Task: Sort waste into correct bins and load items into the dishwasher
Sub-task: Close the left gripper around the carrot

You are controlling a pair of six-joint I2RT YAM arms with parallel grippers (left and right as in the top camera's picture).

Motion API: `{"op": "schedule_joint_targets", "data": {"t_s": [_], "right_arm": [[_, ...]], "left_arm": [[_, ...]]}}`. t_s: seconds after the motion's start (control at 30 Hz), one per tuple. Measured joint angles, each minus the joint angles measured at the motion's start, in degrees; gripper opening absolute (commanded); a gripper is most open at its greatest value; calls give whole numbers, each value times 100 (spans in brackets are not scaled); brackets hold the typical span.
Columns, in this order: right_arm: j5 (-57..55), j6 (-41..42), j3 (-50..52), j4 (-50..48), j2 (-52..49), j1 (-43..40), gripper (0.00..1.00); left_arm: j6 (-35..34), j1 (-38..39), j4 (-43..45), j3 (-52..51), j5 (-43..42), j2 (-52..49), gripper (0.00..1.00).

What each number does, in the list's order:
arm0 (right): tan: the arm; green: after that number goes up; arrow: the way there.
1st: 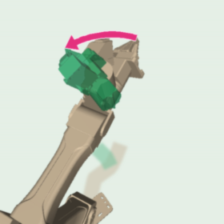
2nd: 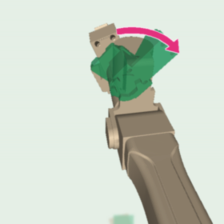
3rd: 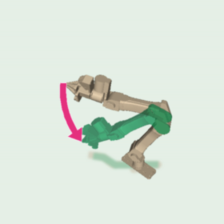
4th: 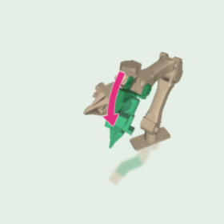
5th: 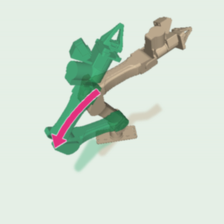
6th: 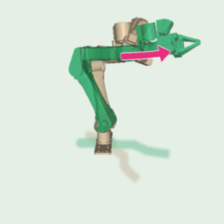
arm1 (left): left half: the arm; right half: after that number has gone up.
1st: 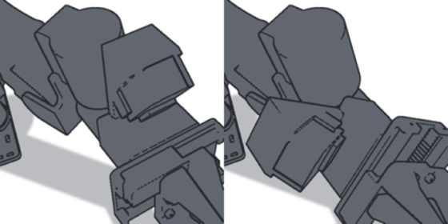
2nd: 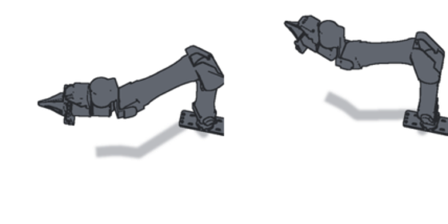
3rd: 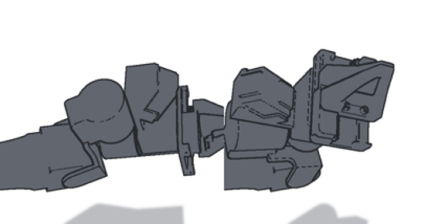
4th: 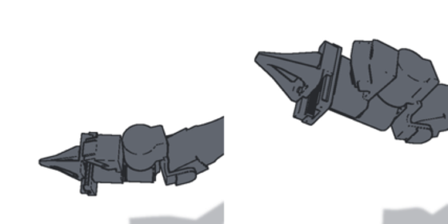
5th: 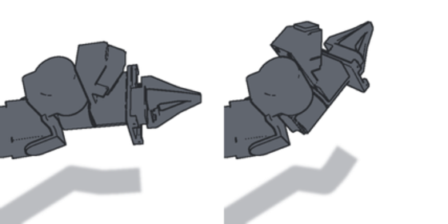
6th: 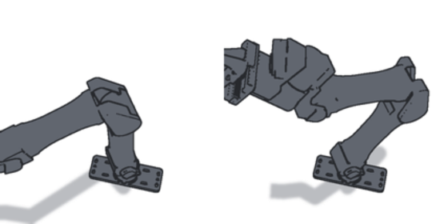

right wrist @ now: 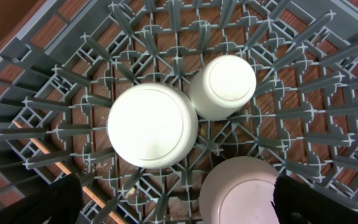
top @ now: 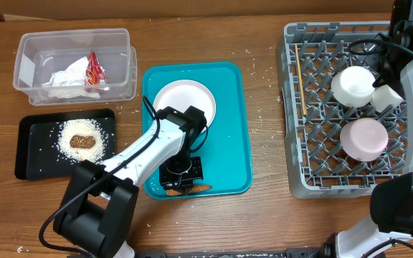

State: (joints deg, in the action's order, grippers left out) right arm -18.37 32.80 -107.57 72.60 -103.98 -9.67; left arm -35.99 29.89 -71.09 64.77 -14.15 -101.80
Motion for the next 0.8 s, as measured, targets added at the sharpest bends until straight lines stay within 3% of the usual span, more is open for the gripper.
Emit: {"op": "schedule_joint_targets", "data": {"t_s": [0.8], "right_arm": [[0,0,0,4,0,2,100]], "left_arm": [[216,-4,487,-302,219,-452,4]]}}
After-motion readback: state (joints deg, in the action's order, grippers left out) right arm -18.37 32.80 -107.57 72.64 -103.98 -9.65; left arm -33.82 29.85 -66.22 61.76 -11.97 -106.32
